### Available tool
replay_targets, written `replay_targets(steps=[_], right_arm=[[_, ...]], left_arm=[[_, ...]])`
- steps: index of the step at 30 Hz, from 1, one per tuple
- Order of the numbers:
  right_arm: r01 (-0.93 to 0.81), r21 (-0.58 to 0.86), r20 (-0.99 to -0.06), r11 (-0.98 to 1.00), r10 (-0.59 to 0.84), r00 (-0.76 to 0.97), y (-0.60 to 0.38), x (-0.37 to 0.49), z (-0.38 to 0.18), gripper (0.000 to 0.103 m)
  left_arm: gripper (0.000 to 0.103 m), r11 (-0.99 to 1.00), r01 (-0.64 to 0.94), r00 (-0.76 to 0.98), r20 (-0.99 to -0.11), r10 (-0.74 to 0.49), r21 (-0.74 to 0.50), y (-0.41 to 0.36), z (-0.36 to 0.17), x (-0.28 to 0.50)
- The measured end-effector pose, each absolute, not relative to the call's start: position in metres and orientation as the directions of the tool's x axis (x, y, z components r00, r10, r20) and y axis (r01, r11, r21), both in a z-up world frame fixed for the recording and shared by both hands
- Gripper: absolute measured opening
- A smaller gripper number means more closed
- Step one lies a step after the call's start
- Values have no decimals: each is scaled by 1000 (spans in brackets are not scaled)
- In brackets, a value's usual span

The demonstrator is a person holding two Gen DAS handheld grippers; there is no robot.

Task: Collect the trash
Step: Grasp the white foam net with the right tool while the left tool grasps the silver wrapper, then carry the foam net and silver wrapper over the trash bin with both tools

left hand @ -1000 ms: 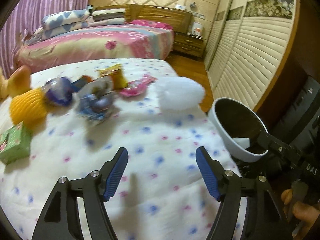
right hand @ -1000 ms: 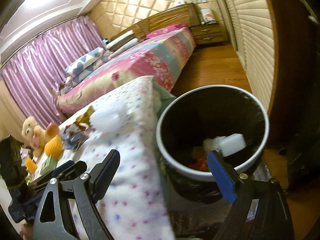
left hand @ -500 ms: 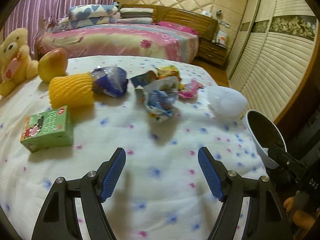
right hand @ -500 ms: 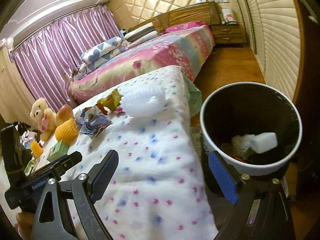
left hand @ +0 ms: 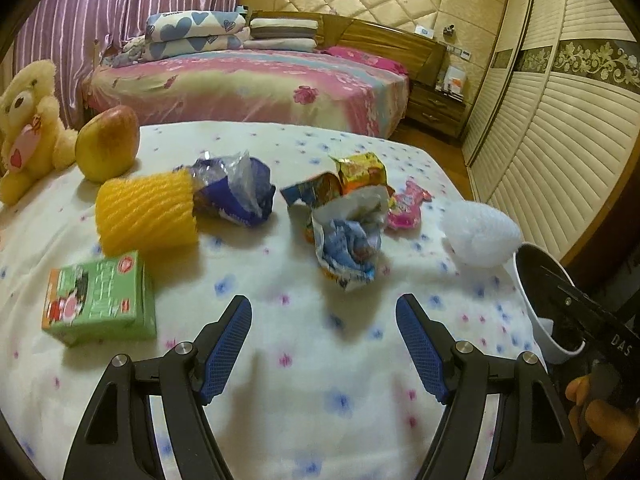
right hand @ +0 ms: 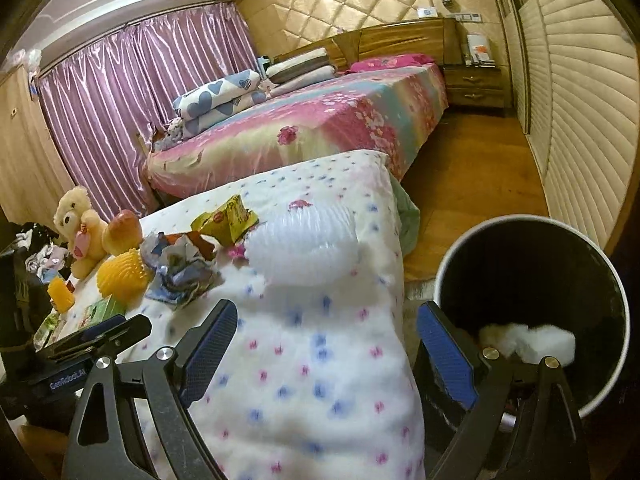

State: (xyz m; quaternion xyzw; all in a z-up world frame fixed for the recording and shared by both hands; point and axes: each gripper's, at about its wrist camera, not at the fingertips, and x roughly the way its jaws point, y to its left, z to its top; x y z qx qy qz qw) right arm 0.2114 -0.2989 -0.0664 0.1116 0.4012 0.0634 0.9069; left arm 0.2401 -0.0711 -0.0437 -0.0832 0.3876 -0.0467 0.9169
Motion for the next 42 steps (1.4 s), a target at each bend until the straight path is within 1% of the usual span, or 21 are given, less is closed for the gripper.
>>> replay_targets(steps=[5, 7, 9, 11, 13, 14, 15, 16, 17, 18, 19, 20, 23, 26, 33, 42], right_arm=[[-47, 238, -722, 970, 209, 659, -294, 234, -70, 91], [-52, 230, -732, 972, 208, 649, -292, 243, -74, 86], [-49, 223, -748, 974, 203, 632, -292, 251, -79, 67], [-44, 221, -767, 974, 201, 609, -292, 259, -84, 58], [-43, 226, -778, 973, 207, 593, -292, 265, -88, 54], [-44, 228, -780, 973, 210, 589, -292, 267, -89, 46], [-49, 227, -783, 973, 212, 585, -291, 269, -90, 36], [-53, 225, -785, 973, 213, 582, -290, 271, -90, 31], [-58, 225, -787, 973, 217, 578, -289, 273, -91, 20], [-63, 226, -789, 972, 220, 574, -288, 273, -92, 15], [-68, 227, -790, 972, 224, 571, -286, 274, -93, 13], [-73, 227, -790, 971, 228, 569, -285, 274, -93, 12], [-82, 234, -782, 969, 238, 576, -283, 271, -90, 10], [-80, 246, -776, 966, 246, 580, -283, 264, -87, 10], [-59, 287, -759, 956, 265, 594, -290, 237, -81, 10], [-8, 319, -744, 948, 256, 618, -309, 202, -72, 10]], left_arm=[[74, 985, 14, 690, -711, -135, -173, -72, -48, 263], [74, 985, 14, 685, -716, -135, -173, -72, -50, 272], [73, 984, 15, 681, -719, -138, -175, -72, -53, 279], [73, 983, 20, 677, -721, -146, -180, -73, -55, 285], [71, 983, 23, 675, -722, -151, -184, -74, -57, 289], [64, 982, 24, 676, -721, -153, -185, -74, -57, 291], [59, 981, 28, 674, -721, -158, -190, -74, -58, 293], [51, 980, 33, 669, -724, -169, -198, -74, -60, 295], [38, 978, 37, 664, -727, -178, -206, -74, -61, 297], [30, 976, 40, 659, -728, -187, -214, -74, -63, 298], [19, 974, 48, 654, -730, -199, -222, -74, -64, 299], [16, 974, 48, 656, -728, -198, -222, -74, -64, 298], [11, 972, 55, 665, -718, -207, -229, -70, -62, 295], [9, 971, 57, 667, -714, -212, -234, -68, -61, 289], [8, 962, 77, 671, -700, -244, -262, -68, -55, 269], [8, 947, 162, 668, -675, -312, -277, -89, -42, 245]])
